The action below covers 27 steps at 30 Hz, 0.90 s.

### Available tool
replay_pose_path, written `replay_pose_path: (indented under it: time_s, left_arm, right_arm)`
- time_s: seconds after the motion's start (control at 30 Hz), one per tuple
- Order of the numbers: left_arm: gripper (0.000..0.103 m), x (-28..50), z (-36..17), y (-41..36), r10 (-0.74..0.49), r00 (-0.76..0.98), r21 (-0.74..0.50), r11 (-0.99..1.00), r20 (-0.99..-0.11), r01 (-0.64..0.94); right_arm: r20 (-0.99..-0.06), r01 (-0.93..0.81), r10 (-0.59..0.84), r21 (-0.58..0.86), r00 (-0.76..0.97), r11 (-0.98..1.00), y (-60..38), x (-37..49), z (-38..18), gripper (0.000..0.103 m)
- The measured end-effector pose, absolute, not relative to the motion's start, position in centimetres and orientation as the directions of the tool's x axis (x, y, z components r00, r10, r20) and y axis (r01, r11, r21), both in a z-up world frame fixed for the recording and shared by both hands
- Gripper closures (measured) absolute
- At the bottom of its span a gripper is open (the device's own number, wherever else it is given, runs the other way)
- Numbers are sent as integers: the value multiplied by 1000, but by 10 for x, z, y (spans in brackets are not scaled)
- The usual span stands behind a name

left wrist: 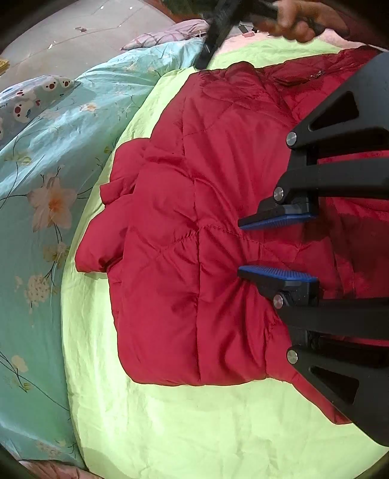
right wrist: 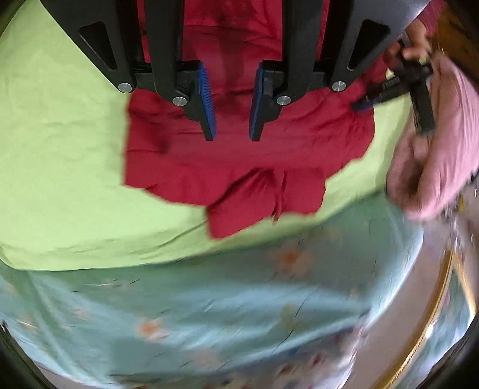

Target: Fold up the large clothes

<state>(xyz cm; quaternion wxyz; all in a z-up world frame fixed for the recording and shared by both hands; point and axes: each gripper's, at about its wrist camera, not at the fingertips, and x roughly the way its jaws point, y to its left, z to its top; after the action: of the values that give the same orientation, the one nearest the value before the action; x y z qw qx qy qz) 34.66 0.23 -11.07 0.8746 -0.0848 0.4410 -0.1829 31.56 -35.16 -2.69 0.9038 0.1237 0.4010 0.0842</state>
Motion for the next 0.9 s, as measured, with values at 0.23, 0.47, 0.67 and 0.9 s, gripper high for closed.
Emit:
replay_pose_path:
  time_s: [0.23,0.47,0.67,0.9]
  left_arm:
    - [82,350,-123,7,-400,534,-319,916,-745,242]
    - [100,359,-138,30,-457,505,-425,886,-732,185]
    - [100,357,-134,22,-415,508,-371,909,-755,191]
    - [100,354,-128,12,-348,522,-287,937,-779,197]
  right_arm:
    - [-800,-23,180,203,573,979,-351,342,-98,84]
    - [-787,-24,187,214,588,977,-349,342,-103,84]
    - [-793,-10,192,228,579,974,-350,344,-102,84]
    - [-746,-23,174,209,642,978,-333,303,-68,77]
